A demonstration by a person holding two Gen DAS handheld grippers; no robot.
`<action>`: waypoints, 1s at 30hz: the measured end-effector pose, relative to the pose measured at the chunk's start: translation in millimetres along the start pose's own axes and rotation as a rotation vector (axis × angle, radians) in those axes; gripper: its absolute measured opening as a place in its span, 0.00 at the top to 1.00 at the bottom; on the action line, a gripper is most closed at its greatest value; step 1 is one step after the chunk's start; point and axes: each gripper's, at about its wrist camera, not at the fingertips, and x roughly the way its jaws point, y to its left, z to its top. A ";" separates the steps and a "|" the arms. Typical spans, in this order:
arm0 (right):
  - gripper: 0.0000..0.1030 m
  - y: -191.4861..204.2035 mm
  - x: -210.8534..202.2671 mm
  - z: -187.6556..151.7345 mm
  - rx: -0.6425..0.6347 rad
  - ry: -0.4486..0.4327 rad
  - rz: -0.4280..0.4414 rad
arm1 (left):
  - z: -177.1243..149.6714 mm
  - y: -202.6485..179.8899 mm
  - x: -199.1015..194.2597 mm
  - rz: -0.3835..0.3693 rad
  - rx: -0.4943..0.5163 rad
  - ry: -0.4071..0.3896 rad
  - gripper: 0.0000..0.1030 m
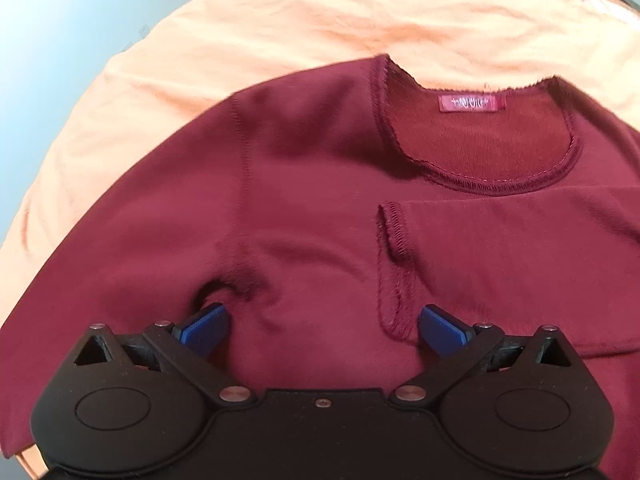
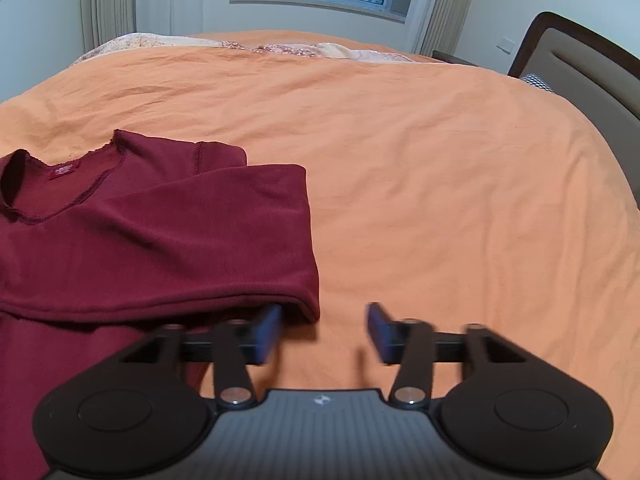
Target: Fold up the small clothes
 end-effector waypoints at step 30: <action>0.00 209.5 -143.2 -46.8 -0.379 0.161 0.296 | -175.7 322.5 -36.0 0.068 -0.683 -0.037 0.01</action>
